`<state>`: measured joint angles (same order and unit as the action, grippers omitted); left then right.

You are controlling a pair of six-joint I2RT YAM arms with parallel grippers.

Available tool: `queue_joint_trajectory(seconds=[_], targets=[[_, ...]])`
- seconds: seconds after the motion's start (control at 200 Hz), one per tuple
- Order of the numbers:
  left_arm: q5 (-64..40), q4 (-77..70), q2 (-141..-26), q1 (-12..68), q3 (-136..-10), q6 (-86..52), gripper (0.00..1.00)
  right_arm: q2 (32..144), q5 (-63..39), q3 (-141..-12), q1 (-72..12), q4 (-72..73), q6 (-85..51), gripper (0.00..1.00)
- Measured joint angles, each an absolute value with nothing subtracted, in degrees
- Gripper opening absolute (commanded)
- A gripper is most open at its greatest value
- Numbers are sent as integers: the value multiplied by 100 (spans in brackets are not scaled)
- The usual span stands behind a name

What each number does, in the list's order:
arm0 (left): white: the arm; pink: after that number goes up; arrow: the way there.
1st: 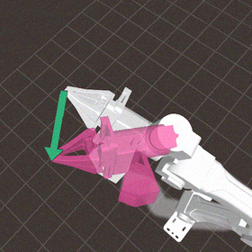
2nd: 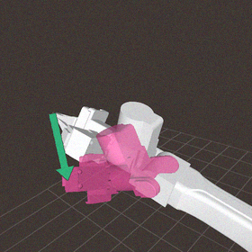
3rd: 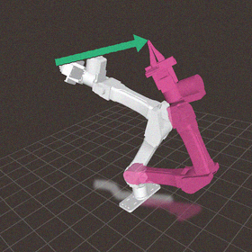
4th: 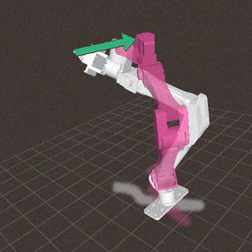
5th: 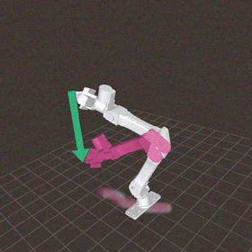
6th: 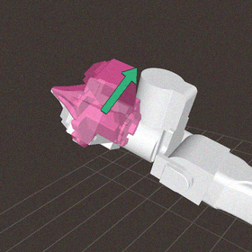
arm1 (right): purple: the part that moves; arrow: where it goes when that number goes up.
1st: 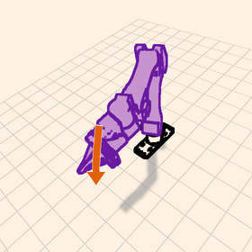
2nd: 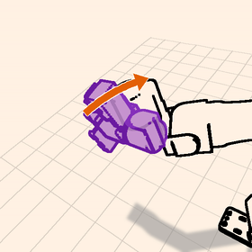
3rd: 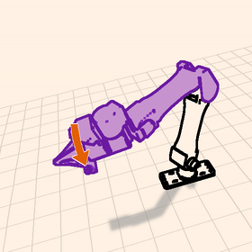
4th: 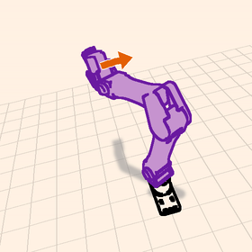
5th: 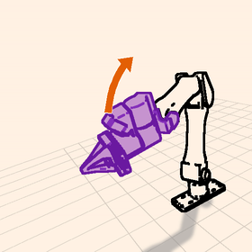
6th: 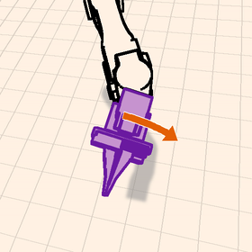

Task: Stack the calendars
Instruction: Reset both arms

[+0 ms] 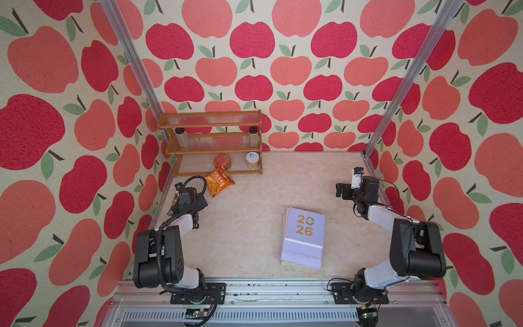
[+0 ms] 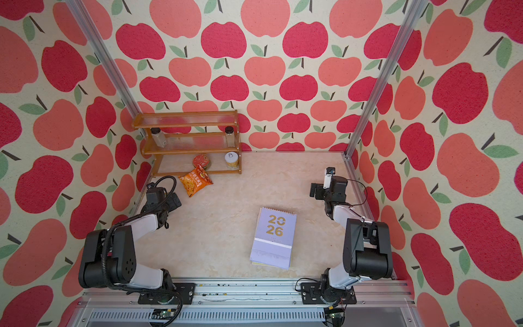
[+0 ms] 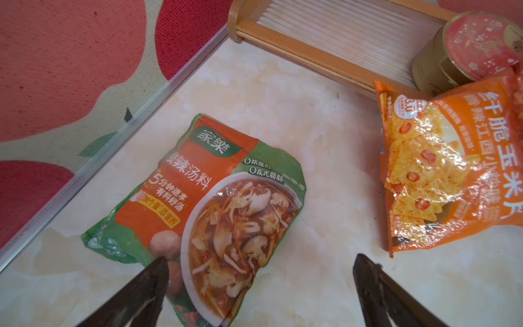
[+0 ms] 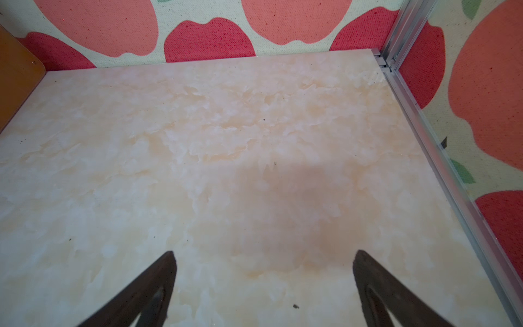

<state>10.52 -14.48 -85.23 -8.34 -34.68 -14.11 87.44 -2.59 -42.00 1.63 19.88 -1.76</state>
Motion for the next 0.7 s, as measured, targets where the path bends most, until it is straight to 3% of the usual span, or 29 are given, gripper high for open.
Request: queue_joint_trajectory(seconds=[0.37,0.7], targets=[[1232,-1441,-9703,-633,-4523,-941,99,8851,-174,-4390,38,2095,91,99],[1308,-2097,-9233,-460,-3756,-722,99,8300,215,-3850,-47,2145,152,99]])
